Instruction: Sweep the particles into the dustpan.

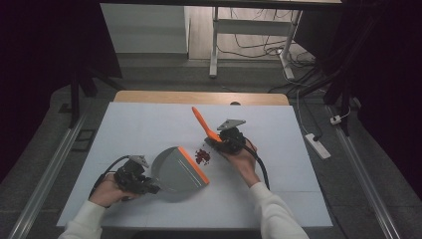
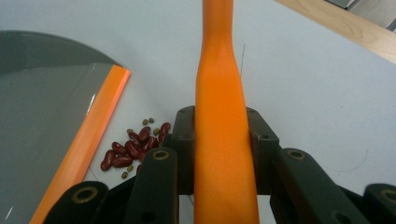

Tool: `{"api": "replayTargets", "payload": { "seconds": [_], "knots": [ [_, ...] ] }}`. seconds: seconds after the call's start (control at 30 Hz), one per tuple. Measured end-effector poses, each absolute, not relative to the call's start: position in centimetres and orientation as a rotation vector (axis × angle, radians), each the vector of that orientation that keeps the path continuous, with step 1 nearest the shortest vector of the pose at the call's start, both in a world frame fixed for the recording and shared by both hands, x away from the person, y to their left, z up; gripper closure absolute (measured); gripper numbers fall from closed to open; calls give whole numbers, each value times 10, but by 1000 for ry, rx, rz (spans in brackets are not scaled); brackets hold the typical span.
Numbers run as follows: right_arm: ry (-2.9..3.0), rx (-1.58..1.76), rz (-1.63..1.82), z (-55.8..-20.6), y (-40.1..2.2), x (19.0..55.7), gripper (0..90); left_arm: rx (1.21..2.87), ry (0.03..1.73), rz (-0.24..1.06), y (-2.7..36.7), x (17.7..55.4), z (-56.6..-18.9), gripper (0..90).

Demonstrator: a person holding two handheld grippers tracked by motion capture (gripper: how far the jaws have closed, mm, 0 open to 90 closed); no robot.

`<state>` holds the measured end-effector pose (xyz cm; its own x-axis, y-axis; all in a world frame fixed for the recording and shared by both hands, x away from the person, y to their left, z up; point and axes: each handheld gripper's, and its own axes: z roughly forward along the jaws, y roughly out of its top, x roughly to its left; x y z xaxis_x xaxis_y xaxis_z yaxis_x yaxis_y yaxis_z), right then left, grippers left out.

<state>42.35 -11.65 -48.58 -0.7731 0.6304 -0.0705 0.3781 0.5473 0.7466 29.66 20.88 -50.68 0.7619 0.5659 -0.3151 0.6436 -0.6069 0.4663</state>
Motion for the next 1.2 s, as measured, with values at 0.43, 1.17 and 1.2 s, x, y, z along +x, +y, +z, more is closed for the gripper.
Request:
{"api": "replayTargets", "payload": {
  "seconds": [0.43, 1.17, 1.2],
  "knots": [
    [2478, 821, 1036, -494, -107, 421, 703, 2391, 903, -198, 207, 301, -509, 614],
    [2518, 749, 1048, -496, -87, 408, 701, 2389, 898, -197, 205, 302, -510, 614],
    [2521, 742, 1047, -496, -86, 407, 701, 2388, 899, -196, 205, 302, -510, 614]
  ]
}}
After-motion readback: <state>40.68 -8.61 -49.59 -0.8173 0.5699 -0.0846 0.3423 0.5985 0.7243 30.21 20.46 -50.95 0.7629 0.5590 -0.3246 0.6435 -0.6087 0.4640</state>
